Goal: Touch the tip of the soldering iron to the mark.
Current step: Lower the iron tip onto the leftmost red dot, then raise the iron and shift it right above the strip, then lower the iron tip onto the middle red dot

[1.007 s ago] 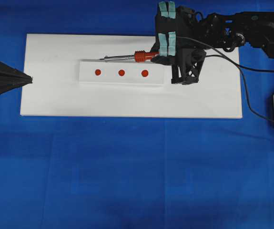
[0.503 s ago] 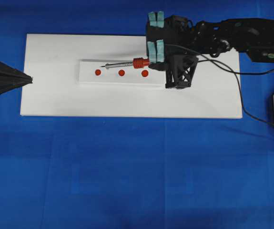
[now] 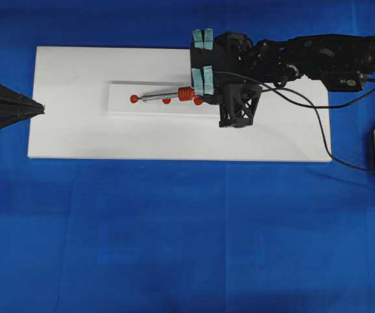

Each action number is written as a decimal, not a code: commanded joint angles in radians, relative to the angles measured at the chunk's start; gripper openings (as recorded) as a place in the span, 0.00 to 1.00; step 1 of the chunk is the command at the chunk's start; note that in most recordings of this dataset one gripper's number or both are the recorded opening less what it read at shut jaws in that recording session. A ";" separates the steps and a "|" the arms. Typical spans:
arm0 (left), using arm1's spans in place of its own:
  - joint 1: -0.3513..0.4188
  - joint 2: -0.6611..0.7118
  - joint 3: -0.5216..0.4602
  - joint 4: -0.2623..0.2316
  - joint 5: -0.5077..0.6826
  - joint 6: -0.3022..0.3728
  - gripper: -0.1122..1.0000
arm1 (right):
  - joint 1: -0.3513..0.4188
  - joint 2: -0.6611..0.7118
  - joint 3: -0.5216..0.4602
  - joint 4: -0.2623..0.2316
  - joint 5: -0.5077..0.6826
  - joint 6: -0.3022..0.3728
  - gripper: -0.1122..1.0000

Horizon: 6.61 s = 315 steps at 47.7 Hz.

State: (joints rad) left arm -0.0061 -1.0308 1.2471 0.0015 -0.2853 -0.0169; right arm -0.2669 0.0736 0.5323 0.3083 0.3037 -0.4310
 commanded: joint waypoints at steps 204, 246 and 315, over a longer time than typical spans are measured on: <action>0.000 0.005 -0.015 0.002 -0.011 0.000 0.10 | -0.020 -0.420 0.055 -0.160 0.275 0.152 0.16; 0.000 0.005 -0.015 0.002 -0.011 0.000 0.10 | -0.020 -0.325 0.071 -0.158 0.235 0.152 0.16; -0.002 0.006 -0.015 0.002 -0.011 0.000 0.10 | -0.020 -0.138 0.101 -0.158 0.132 0.155 0.16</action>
State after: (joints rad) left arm -0.0061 -1.0293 1.2456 0.0015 -0.2853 -0.0169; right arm -0.2884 -0.0537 0.6443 0.1503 0.4403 -0.2777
